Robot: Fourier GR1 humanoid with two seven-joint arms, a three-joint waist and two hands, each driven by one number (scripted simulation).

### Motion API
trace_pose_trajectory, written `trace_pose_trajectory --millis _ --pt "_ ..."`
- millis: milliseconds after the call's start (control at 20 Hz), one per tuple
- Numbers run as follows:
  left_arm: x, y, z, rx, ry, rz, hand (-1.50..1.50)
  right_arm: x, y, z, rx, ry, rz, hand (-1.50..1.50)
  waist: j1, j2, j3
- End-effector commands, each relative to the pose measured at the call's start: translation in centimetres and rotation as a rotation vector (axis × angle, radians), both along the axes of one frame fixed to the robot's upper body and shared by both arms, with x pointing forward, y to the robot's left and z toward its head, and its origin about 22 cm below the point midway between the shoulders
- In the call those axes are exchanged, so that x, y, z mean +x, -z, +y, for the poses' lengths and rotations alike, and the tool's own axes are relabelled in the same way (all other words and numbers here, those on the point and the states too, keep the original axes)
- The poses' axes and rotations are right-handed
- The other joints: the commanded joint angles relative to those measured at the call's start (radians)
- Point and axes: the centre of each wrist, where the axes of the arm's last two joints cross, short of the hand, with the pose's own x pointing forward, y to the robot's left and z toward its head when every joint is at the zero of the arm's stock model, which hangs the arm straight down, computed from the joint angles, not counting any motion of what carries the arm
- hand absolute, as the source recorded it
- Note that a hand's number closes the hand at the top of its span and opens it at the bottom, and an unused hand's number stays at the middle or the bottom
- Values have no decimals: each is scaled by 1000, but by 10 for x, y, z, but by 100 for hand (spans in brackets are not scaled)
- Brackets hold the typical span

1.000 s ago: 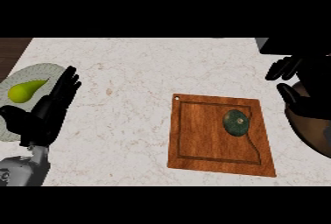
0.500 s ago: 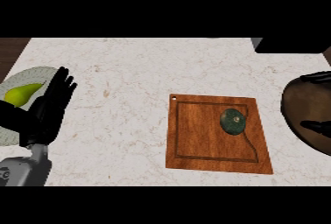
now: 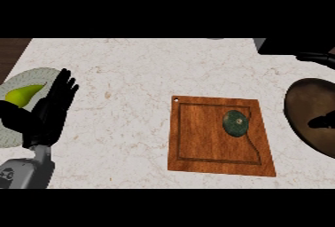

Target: Pick the squash from the cutting board and place it in the pan

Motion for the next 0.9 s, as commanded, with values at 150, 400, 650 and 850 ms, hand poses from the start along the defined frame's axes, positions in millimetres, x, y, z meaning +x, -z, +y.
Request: trace_pose_trajectory --millis 150,400,650,850 --pt "2 -4 11 3 -5 -13 0 14 -18 60 -325 -1 -25 -150 9 0 -1" --pt "9 1 -5 9 3 -4 0 12 8 95 -570 -45 80 -150 5 2 -1" --pt "10 -4 -9 7 10 -10 0 5 -1 96 -749 -103 189 -150 -8 -2 0" --pt "3 2 0 8 -6 3 0 -18 3 114 -766 -111 133 -150 -15 -4 0"
